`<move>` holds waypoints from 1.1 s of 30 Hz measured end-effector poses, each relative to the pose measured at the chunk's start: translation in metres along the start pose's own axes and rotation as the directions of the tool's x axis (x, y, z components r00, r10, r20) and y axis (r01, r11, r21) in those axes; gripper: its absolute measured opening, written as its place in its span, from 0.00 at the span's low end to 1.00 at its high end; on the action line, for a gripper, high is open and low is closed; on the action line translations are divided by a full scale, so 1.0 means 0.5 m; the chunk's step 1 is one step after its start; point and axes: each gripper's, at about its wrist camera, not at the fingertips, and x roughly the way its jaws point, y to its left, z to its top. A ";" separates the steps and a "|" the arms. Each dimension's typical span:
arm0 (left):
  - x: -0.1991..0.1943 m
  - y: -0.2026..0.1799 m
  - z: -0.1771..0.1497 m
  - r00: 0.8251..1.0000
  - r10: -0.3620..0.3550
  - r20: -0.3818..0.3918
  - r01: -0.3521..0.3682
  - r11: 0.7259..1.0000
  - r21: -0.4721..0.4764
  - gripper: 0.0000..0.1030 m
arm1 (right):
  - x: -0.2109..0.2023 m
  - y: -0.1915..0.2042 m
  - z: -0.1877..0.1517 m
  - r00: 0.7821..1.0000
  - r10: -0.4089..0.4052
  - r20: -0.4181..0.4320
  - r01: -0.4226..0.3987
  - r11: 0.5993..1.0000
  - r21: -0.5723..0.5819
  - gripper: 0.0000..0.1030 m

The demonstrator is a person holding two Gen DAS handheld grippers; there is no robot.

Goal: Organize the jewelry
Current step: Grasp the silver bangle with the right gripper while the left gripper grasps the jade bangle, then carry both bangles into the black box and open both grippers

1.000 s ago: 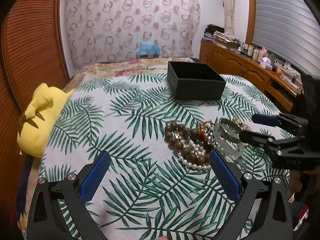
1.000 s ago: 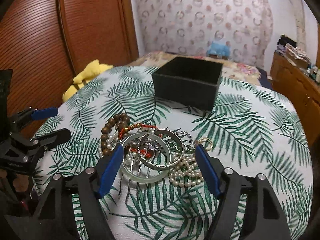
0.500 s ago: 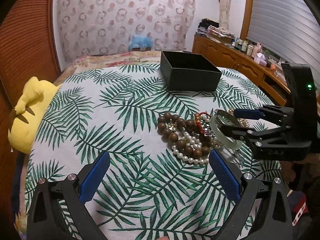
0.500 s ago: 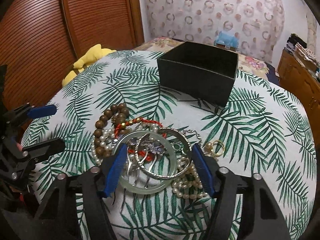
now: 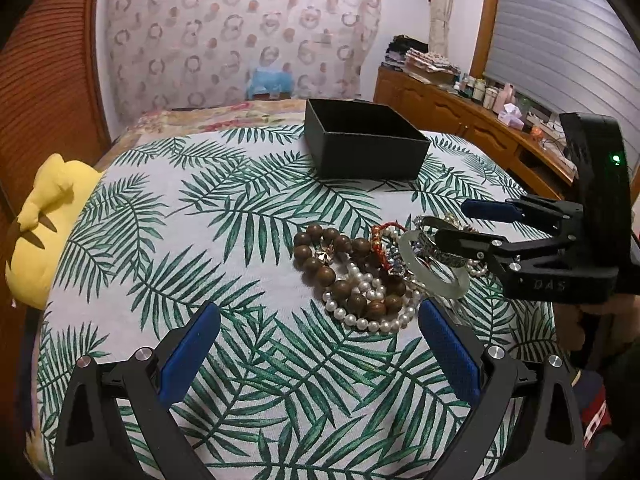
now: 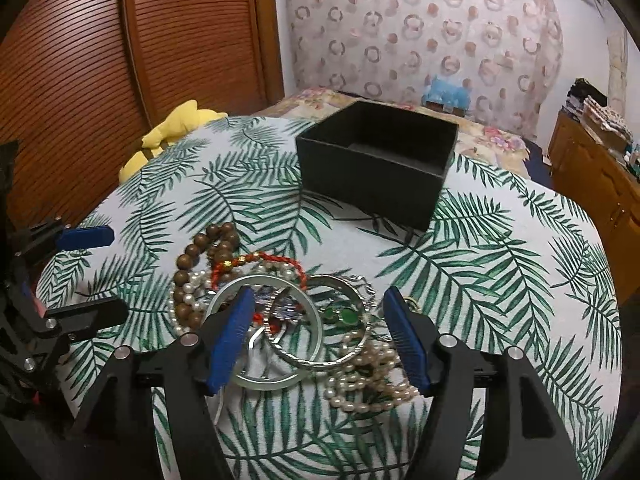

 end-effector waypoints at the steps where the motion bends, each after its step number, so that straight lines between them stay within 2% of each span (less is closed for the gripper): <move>1: 0.000 0.000 0.000 1.000 -0.002 0.000 0.002 1.000 0.000 0.93 | 0.004 -0.002 0.000 1.000 0.004 -0.011 -0.004 1.000 -0.002 0.67; 5: 0.003 -0.004 0.000 1.000 -0.009 0.001 0.009 1.000 0.008 0.93 | 0.020 0.003 -0.004 0.999 0.019 -0.041 -0.020 0.999 -0.029 0.67; 7: 0.005 -0.006 0.002 1.000 -0.016 0.001 0.016 1.000 0.015 0.93 | 0.024 0.008 -0.007 0.999 0.017 -0.046 -0.019 0.999 -0.048 0.62; 10: 0.005 -0.014 0.009 1.000 -0.026 0.003 0.026 0.999 0.035 0.92 | 0.020 0.008 -0.010 0.999 0.023 -0.041 -0.026 0.998 -0.060 0.61; 15: 0.008 -0.036 0.034 0.997 -0.072 0.005 0.072 0.995 0.068 0.77 | -0.014 -0.015 -0.017 1.000 0.019 -0.003 -0.019 1.000 -0.022 0.61; 17: 0.015 -0.049 0.046 0.996 -0.094 0.000 0.094 0.992 0.086 0.67 | -0.030 -0.025 -0.024 1.000 0.013 0.007 -0.013 1.000 -0.010 0.61; 22: 0.045 -0.086 0.075 0.989 -0.144 -0.031 0.147 0.981 0.128 0.49 | -0.052 -0.038 -0.038 1.000 -0.013 0.019 0.013 1.000 -0.003 0.61; 25: 0.072 -0.105 0.086 0.985 -0.157 -0.065 0.165 0.974 0.153 0.31 | -0.057 -0.043 -0.043 1.000 -0.020 0.024 0.020 1.000 0.000 0.61; 30: 0.110 -0.111 0.094 0.982 -0.145 -0.121 0.164 0.972 0.167 0.20 | -0.064 -0.048 -0.052 0.999 -0.019 0.031 0.019 1.000 0.008 0.61; 33: 0.124 -0.113 0.092 0.981 -0.123 -0.149 0.150 0.970 0.190 0.19 | -0.063 -0.047 -0.053 0.999 -0.017 0.032 0.017 1.000 0.008 0.61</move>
